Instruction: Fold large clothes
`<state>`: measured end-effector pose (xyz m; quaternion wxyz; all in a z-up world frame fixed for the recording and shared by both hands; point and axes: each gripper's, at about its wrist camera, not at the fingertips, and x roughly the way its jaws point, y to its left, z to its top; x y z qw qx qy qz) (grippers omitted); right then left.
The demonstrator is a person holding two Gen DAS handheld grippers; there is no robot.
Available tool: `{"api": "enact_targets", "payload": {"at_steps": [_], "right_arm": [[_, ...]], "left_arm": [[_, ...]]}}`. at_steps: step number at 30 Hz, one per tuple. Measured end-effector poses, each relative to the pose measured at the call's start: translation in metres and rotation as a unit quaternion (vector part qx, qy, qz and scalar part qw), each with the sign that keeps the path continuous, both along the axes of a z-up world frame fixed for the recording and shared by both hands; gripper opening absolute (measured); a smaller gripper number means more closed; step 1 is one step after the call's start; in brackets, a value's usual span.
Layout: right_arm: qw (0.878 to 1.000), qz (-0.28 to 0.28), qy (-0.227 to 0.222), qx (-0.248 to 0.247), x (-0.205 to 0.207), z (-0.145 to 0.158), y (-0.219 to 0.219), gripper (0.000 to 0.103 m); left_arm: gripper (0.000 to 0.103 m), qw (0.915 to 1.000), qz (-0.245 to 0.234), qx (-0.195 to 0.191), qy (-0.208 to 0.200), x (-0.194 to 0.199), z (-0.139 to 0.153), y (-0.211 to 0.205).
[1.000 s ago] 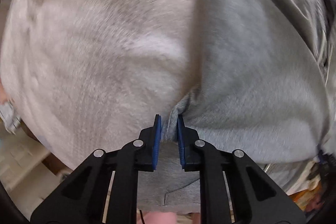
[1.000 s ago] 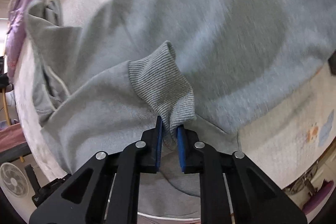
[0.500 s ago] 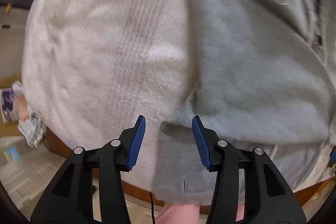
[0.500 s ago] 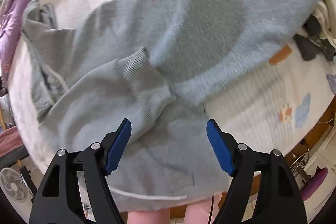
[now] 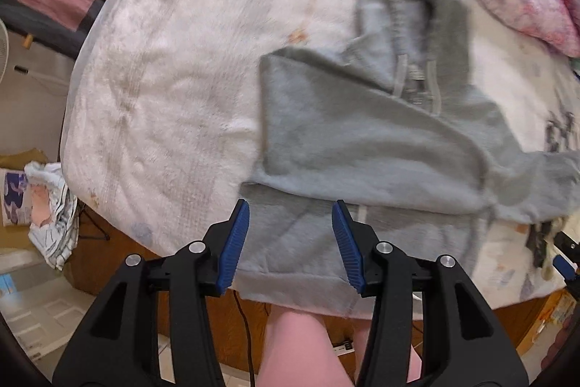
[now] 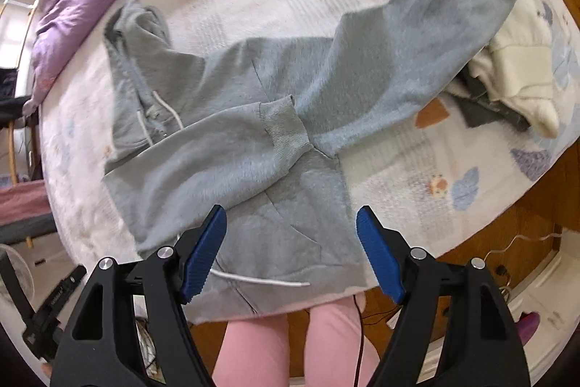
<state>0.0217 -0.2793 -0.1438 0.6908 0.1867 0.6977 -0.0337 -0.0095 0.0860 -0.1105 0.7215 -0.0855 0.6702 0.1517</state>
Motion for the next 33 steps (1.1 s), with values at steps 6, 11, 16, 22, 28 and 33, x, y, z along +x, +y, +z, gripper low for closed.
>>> {"api": "enact_targets", "payload": {"at_steps": [6, 11, 16, 22, 28, 33], "right_arm": [[0.999, -0.029, -0.018, -0.005, -0.028, 0.038, -0.038, 0.071], [0.995, -0.099, -0.024, 0.006, -0.058, 0.055, -0.071, 0.071], [0.983, -0.173, -0.055, 0.001, -0.096, 0.074, -0.097, 0.071], [0.961, -0.262, -0.086, -0.013, -0.152, 0.109, -0.118, 0.071], [0.942, -0.317, -0.109, -0.008, -0.186, 0.124, -0.139, 0.071], [0.938, -0.33, -0.112, -0.002, -0.183, 0.121, -0.167, 0.071]], "left_arm": [[0.053, 0.9983, -0.047, -0.016, -0.032, 0.003, 0.046, -0.061], [0.053, 0.9926, -0.11, -0.036, -0.038, 0.0, 0.069, -0.108], [0.053, 0.9759, -0.205, -0.045, -0.06, -0.003, 0.084, -0.158], [0.053, 0.9548, -0.269, -0.107, -0.067, -0.01, 0.09, -0.189], [0.053, 0.9397, -0.311, -0.127, -0.062, -0.01, 0.09, -0.217], [0.053, 0.9377, -0.317, -0.132, -0.055, -0.001, 0.086, -0.24]]}}
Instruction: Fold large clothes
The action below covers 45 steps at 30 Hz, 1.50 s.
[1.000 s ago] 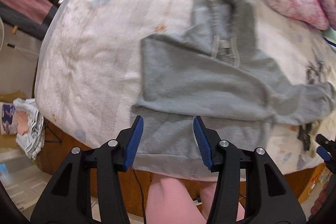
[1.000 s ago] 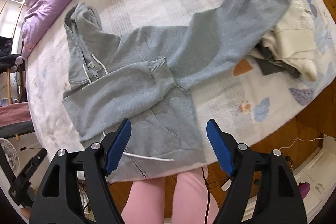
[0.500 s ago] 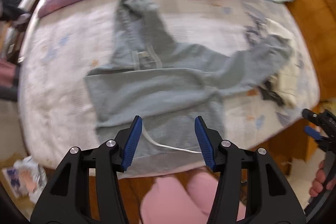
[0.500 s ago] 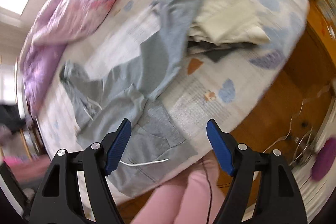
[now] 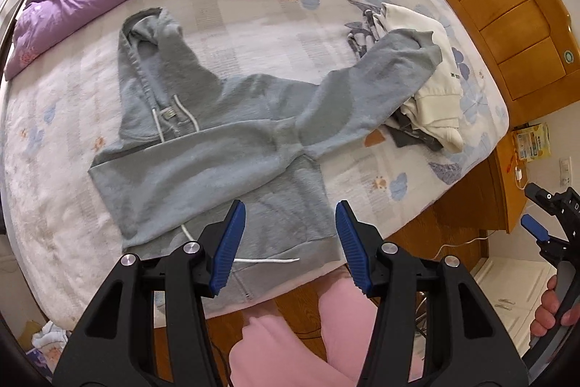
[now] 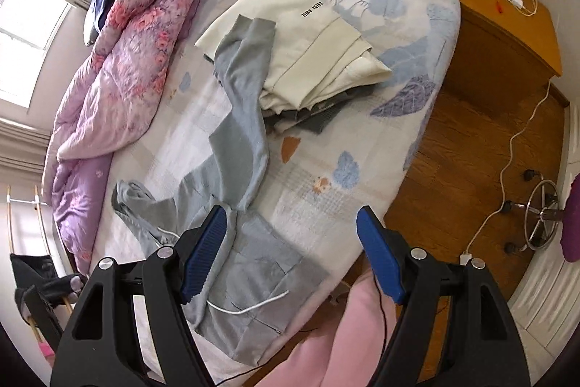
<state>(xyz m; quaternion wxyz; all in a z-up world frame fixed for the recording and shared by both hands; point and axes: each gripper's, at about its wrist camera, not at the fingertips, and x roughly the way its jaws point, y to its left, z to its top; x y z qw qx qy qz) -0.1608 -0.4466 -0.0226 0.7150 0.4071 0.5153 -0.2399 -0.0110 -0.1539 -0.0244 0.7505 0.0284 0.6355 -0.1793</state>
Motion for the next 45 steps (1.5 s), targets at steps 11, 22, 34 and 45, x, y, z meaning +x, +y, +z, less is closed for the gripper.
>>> {"api": "enact_targets", "payload": {"at_steps": [11, 22, 34, 45], "right_arm": [[0.997, 0.061, 0.004, 0.046, 0.12, -0.05, -0.117, 0.072], [0.987, 0.093, 0.046, 0.12, 0.246, -0.172, -0.19, 0.072], [0.981, 0.047, -0.007, 0.186, 0.286, -0.232, -0.197, 0.078], [0.987, 0.147, -0.033, 0.051, 0.3, -0.18, -0.158, 0.018]], "left_arm": [[0.053, 0.9963, 0.073, 0.029, 0.037, 0.054, -0.053, -0.06], [0.057, 0.9833, 0.15, 0.001, 0.103, 0.109, -0.152, -0.081], [0.057, 0.9707, 0.198, 0.012, 0.136, 0.128, -0.213, -0.069], [0.013, 0.9625, 0.239, -0.027, 0.126, 0.152, -0.262, -0.071]]}}
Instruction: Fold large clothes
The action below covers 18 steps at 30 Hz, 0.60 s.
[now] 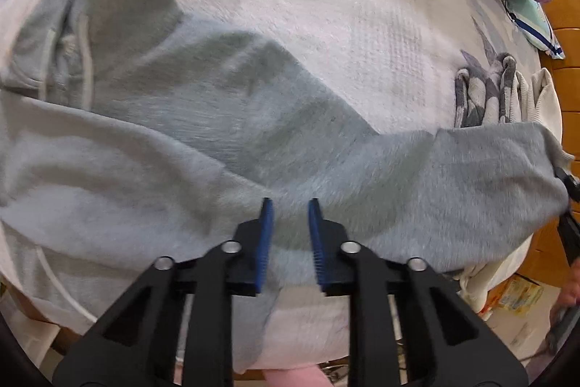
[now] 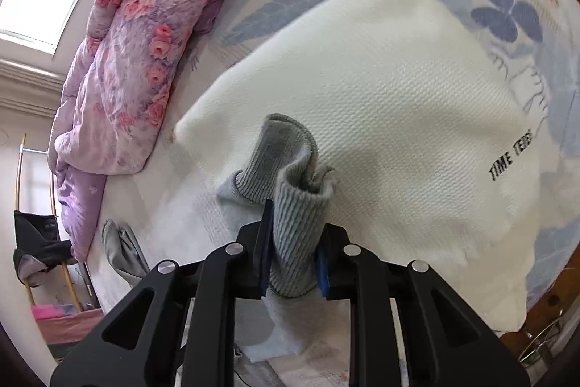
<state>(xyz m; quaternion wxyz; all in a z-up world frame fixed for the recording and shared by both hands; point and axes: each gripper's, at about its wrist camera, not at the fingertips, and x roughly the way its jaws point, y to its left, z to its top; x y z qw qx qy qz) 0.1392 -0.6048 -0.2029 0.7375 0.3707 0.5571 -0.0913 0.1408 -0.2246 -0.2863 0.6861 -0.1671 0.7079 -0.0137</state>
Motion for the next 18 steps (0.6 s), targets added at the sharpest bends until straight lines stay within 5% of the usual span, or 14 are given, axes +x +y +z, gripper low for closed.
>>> {"api": "enact_targets", "payload": {"at_steps": [8, 14, 18], "right_arm": [[0.998, 0.007, -0.06, 0.003, 0.002, 0.031, 0.006, 0.016], [0.994, 0.003, -0.109, 0.031, 0.001, 0.069, 0.02, 0.014], [0.988, 0.053, -0.141, 0.044, 0.005, 0.103, 0.05, 0.014]], "left_arm": [[0.003, 0.9949, -0.053, 0.025, 0.082, 0.007, -0.081, -0.016], [0.004, 0.9967, -0.046, 0.022, 0.063, 0.007, -0.084, -0.012], [0.004, 0.9978, -0.03, 0.022, 0.056, 0.002, -0.084, -0.009]]}}
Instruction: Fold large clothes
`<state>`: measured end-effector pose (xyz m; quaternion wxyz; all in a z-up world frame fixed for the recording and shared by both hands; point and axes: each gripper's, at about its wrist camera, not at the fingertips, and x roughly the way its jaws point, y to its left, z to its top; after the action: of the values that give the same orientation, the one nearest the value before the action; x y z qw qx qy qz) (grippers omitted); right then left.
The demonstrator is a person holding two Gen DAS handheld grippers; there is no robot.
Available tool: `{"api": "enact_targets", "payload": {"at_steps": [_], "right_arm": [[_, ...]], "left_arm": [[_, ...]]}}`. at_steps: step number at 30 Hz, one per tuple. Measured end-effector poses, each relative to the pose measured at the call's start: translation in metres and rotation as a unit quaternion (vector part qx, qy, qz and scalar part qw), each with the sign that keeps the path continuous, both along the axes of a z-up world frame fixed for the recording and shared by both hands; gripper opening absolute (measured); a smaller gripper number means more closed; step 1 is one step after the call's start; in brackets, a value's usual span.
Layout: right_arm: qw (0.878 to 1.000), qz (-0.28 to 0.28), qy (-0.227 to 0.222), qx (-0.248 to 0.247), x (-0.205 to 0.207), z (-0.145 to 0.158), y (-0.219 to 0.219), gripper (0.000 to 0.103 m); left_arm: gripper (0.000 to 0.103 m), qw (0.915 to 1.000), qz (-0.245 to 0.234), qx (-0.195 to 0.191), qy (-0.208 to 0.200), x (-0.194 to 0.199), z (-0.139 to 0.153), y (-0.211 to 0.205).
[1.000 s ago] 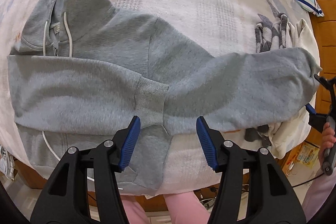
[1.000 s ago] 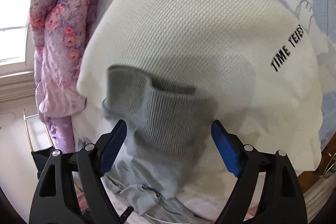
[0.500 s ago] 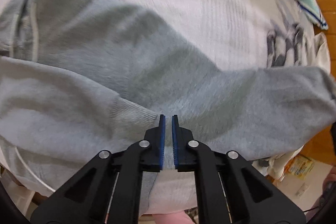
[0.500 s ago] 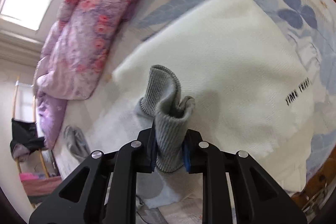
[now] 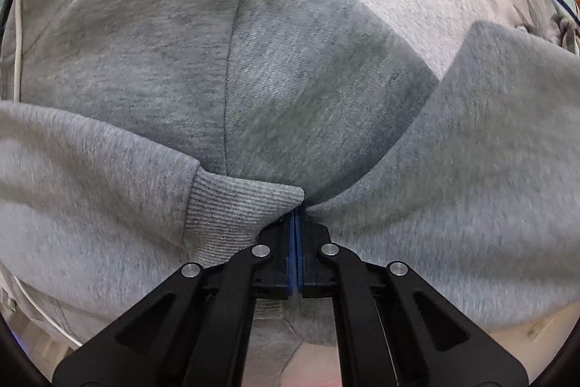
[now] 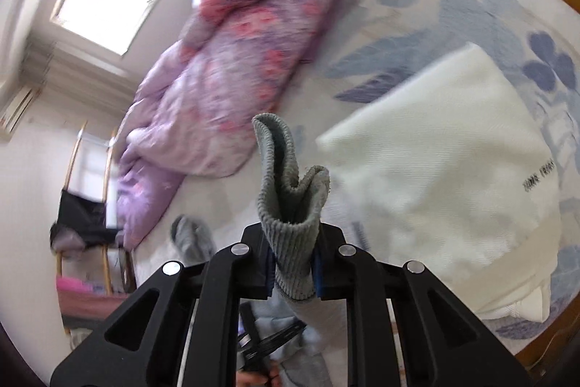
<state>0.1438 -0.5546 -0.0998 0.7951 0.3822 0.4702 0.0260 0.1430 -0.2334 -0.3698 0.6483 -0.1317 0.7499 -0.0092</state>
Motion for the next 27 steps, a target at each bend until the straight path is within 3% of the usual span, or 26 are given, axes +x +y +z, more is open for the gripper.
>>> {"api": "enact_targets", "payload": {"at_steps": [4, 9, 12, 15, 17, 20, 22, 27], "right_arm": [[0.998, 0.054, -0.025, 0.033, 0.002, 0.029, 0.037, 0.014], [0.991, 0.128, -0.03, -0.005, 0.005, 0.056, 0.094, 0.014], [0.987, 0.156, -0.041, -0.002, 0.009, 0.068, 0.122, 0.014], [0.983, 0.18, -0.044, -0.012, 0.011, 0.075, 0.152, 0.014], [0.98, 0.193, -0.047, -0.01, 0.011, 0.08, 0.173, 0.014], [0.977, 0.208, -0.047, -0.021, 0.006, 0.088, 0.2, 0.014], [0.975, 0.216, -0.044, -0.026, 0.005, 0.09, 0.219, 0.014], [0.968, 0.248, -0.032, -0.035, -0.002, 0.086, 0.273, 0.014]], "left_arm": [[0.004, 0.9999, 0.004, -0.012, 0.004, 0.002, -0.001, 0.006], [0.004, 0.9998, 0.006, -0.015, -0.007, -0.003, -0.001, 0.007], [0.004, 0.9996, 0.011, -0.026, -0.003, -0.005, 0.0, 0.014], [0.003, 0.9998, -0.017, -0.005, 0.013, -0.002, 0.005, 0.015], [0.002, 0.9989, -0.031, 0.026, 0.026, 0.001, 0.024, 0.014], [0.002, 0.9993, -0.022, 0.016, -0.024, 0.002, 0.076, 0.032], [0.003, 0.9977, -0.02, 0.031, -0.056, 0.0, 0.117, 0.054], [0.003, 0.9954, -0.003, 0.032, -0.09, -0.015, 0.187, 0.121]]}}
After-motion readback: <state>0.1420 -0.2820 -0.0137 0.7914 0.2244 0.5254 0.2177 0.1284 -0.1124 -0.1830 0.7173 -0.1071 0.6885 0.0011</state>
